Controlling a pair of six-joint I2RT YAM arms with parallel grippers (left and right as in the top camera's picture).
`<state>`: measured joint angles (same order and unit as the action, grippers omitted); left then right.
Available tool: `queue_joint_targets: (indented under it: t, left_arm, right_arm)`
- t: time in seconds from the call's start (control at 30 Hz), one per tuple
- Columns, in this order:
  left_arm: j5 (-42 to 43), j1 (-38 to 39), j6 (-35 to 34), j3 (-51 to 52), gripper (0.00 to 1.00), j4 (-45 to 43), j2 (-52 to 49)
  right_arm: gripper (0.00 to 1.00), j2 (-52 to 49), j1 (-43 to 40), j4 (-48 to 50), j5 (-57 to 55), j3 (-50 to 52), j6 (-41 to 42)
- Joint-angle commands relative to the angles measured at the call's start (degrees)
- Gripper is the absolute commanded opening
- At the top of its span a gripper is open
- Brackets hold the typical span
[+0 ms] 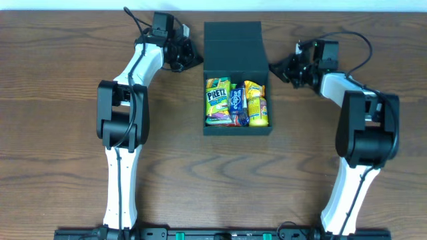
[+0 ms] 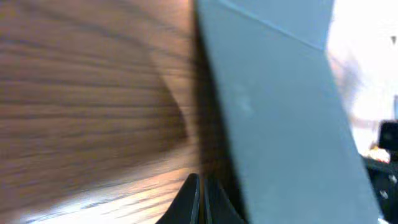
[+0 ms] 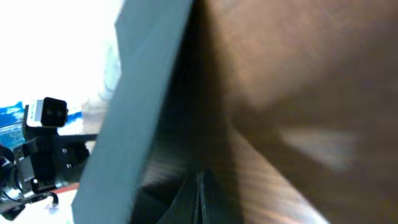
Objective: Pack container
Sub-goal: 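Swing the lid forward with both grippers to close the box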
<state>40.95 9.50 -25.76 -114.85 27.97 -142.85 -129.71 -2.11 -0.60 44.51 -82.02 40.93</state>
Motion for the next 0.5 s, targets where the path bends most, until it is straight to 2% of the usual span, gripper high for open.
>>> queue_joint_targets:
  t: [0.0,0.37,0.47]
  left_arm:
    - [3.5,0.3,-0.4,-1.4,0.06,-0.4,-0.5]
    - [13.4,0.1,2.0,-4.4,0.06,-0.4,-0.5]
    - [13.7,-0.1,5.5,-8.2,0.05,4.6,-0.4]
  right_arm:
    - [0.02,-2.3,1.4,0.0,3.0,-4.5,1.1]
    - [0.02,-3.3,1.3,3.8,16.6,-10.0,-1.9]
    - [0.02,-2.8,1.3,4.5,19.3,-10.5,-2.4]
